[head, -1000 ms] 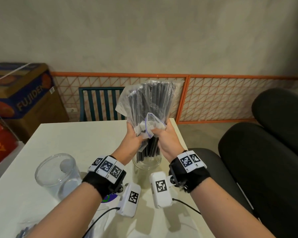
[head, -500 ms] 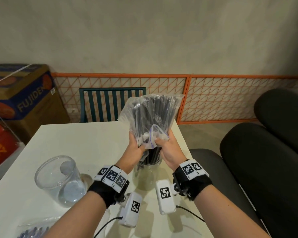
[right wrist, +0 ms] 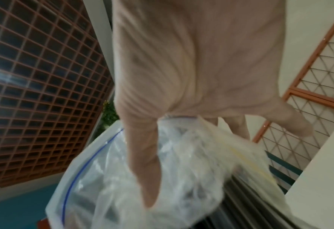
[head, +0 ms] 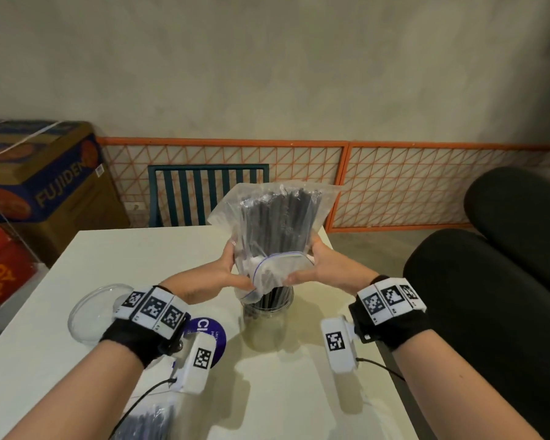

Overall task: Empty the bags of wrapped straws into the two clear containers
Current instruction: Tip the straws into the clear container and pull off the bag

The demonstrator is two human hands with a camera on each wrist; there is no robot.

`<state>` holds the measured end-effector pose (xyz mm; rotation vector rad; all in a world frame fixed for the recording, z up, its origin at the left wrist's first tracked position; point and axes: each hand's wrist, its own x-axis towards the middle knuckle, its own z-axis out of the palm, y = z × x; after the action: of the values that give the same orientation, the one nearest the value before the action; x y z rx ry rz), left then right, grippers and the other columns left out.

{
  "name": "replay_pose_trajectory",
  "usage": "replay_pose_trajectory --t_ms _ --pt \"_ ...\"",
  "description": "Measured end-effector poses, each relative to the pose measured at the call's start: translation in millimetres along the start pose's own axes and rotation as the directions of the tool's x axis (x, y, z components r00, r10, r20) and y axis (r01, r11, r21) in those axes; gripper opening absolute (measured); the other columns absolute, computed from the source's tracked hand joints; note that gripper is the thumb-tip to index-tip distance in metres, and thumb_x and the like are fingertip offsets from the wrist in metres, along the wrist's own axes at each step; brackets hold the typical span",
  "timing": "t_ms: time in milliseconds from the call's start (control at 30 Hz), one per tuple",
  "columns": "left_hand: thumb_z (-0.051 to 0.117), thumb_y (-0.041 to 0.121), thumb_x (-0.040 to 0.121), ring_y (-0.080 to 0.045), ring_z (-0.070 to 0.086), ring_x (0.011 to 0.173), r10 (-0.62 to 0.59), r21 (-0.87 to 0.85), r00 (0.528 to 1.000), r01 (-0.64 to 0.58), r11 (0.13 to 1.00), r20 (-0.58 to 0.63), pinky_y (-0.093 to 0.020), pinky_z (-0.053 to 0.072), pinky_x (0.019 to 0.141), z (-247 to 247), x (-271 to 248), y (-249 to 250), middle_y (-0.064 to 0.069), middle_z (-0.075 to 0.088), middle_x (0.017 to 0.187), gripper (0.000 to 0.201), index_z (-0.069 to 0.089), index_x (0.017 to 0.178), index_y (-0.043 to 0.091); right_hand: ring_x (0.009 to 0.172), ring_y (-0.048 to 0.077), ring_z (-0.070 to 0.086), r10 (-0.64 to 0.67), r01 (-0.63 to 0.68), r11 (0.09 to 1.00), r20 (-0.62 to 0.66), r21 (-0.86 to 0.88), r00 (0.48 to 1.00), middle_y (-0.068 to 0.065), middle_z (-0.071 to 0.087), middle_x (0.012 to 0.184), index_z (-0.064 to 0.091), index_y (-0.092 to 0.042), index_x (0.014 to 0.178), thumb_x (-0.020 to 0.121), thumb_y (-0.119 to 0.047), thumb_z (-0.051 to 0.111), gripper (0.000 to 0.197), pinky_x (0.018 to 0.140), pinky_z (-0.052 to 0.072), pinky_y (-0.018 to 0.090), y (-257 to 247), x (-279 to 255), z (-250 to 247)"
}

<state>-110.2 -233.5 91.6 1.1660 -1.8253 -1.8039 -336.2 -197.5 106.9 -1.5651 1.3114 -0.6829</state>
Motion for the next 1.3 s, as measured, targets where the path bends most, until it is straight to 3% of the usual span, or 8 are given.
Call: replay_pose_trajectory --t_ms 133,367,533,800,967,1067,1200,1300 --pt "0.065 0.016 0.062 -0.021 0.017 0.141 0.004 -0.110 1.000 -0.007 0.994 -0.023 -0.046 0.003 0.115 0.4 -6.7 12.0 0.002 0.018 0.155 0.111 -0.005 0.145 0.044 0.136 0.015 0.035 -0.032 0.038 0.995 -0.070 0.092 0.997 -0.006 0.038 0.146 0.015 -0.037 0.143 0.072 -0.030 0.076 0.094 0.114 0.028 0.037 -1.2 -2.3 -3.6" --pt "0.056 0.019 0.089 0.007 0.045 0.103 0.187 -0.225 0.919 -0.276 0.935 -0.348 -0.035 0.030 0.100 6.6 -11.3 30.4 0.022 0.046 0.116 0.064 0.015 0.137 0.037 0.136 0.010 0.034 -0.138 0.209 0.962 -0.345 0.177 0.928 -0.011 0.038 0.145 0.021 -0.026 0.146 0.084 -0.021 0.068 0.078 0.108 0.032 0.030 -9.2 -4.5 8.8" --pt "0.064 0.030 0.084 -0.010 0.044 0.125 0.270 -0.095 0.829 -0.359 0.929 -0.490 -0.036 0.029 0.103 6.4 -18.5 29.3 0.009 0.045 0.137 0.066 0.018 0.130 0.042 0.119 0.000 0.046 -0.157 0.241 0.956 -0.399 0.170 0.903 -0.025 0.048 0.120 0.024 -0.026 0.143 0.084 -0.014 0.067 0.074 0.103 0.037 0.023 -24.2 -10.4 1.3" --pt "0.066 0.023 0.084 -0.005 0.044 0.126 0.357 0.009 0.712 -0.442 0.897 -0.605 -0.032 0.035 0.106 16.3 -35.0 54.0 0.012 0.048 0.133 0.084 0.010 0.147 0.028 0.132 0.015 0.042 -0.215 0.302 0.940 -0.414 0.158 0.884 -0.002 0.044 0.142 0.023 -0.022 0.145 0.084 -0.005 0.064 0.076 0.114 0.032 0.040 -41.8 -16.8 -2.1" --pt "0.065 0.040 0.082 -0.019 0.058 0.112 0.337 -0.005 0.721 -0.426 0.905 -0.605 -0.042 0.043 0.100 24.2 -47.2 80.2 -0.004 0.063 0.121 0.048 0.055 0.124 0.019 0.122 0.011 0.051 -0.342 0.425 0.894 -0.401 0.139 0.850 -0.004 0.046 0.138 0.028 -0.022 0.141 0.090 -0.009 0.057 0.061 0.099 0.046 0.030 -66.7 -35.6 -6.2" --pt "0.053 0.032 0.092 -0.047 0.045 0.122 0.305 -0.003 0.690 -0.407 0.913 -0.656 -0.054 0.036 0.102 35.3 -58.4 88.7 -0.032 0.052 0.128 0.031 0.064 0.112 0.011 0.098 0.005 0.059 -0.444 0.510 0.860 -0.490 0.000 0.750 -0.009 0.052 0.113 0.043 -0.025 0.111 0.090 -0.010 0.058 0.030 0.083 0.050 0.023 -73.6 -50.9 -4.0" --pt "0.043 0.025 0.098 -0.031 0.062 0.107 0.168 -0.292 0.662 -0.526 0.799 -0.731 -0.038 0.053 0.079 33.5 -75.3 97.3 -0.013 0.060 0.121 0.018 0.060 0.096 0.020 0.086 0.021 0.057 -0.711 0.485 0.688 -0.367 -0.540 0.600 0.002 0.058 0.090 0.053 -0.014 0.084 0.086 -0.006 0.059 0.011 0.078 0.051 0.035 -56.0 -80.1 -9.4" --pt "0.044 0.021 0.098 -0.027 0.066 0.092 0.036 -0.519 0.698 -0.564 0.643 -0.715 -0.042 0.060 0.064 23.6 -89.9 94.6 -0.013 0.051 0.132 0.026 0.051 0.121 0.010 0.097 0.024 0.055 -0.641 0.337 0.487 -0.067 -0.805 0.765 0.006 0.060 0.101 0.053 -0.008 0.080 0.075 0.012 0.054 0.021 0.080 0.049 0.044 -22.8 -102.3 -15.2"
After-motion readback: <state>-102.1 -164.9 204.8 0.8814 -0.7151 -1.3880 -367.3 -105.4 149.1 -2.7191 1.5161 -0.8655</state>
